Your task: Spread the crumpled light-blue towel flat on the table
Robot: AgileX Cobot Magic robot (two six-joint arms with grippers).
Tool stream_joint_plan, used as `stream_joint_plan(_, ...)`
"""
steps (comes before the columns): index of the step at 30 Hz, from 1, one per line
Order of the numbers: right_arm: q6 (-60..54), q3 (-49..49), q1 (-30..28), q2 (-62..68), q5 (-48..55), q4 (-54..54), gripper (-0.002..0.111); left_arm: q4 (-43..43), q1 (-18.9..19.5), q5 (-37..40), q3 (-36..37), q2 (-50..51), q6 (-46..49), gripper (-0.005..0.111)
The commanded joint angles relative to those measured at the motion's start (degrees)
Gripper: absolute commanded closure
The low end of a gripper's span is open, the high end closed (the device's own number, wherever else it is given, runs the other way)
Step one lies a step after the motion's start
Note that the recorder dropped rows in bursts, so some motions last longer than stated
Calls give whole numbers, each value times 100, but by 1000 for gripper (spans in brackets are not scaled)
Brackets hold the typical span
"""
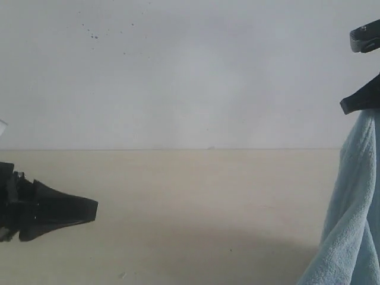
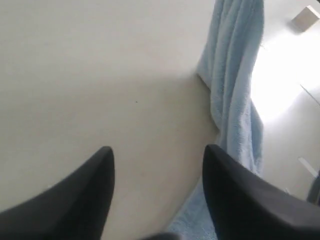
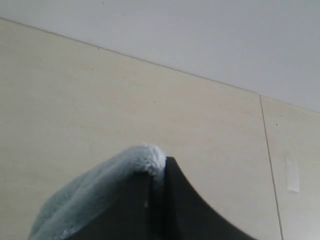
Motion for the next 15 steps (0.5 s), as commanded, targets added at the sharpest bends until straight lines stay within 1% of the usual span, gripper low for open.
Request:
stream_joint_plan(1, -442, -22, -21, -186, 162, 606, 108, -16, 9, -190, 530, -292, -120, 56)
stream_joint_plan(3, -616, -22, -21, -219, 177, 875, 108, -16, 9, -167, 988, -378, -96, 56)
stream_joint_plan(6, -699, -22, -21, -285, 177, 1030, 108, -16, 9, 58, 1361, -413, -172, 56)
stream_joint_plan(9, -699, -22, -21, -348, 153, 1147, 108, -16, 9, 436, 1732, -413, -554, 56)
stream_joint_plan(13, -756, -22, -21, -355, 54, 1291, 108, -16, 9, 477, 2129, -413, -1222, 56)
stream_joint_plan(15, -756, -22, -21, -355, 29, 1291, 108, -16, 9, 638, 2228, -413, -1292, 56)
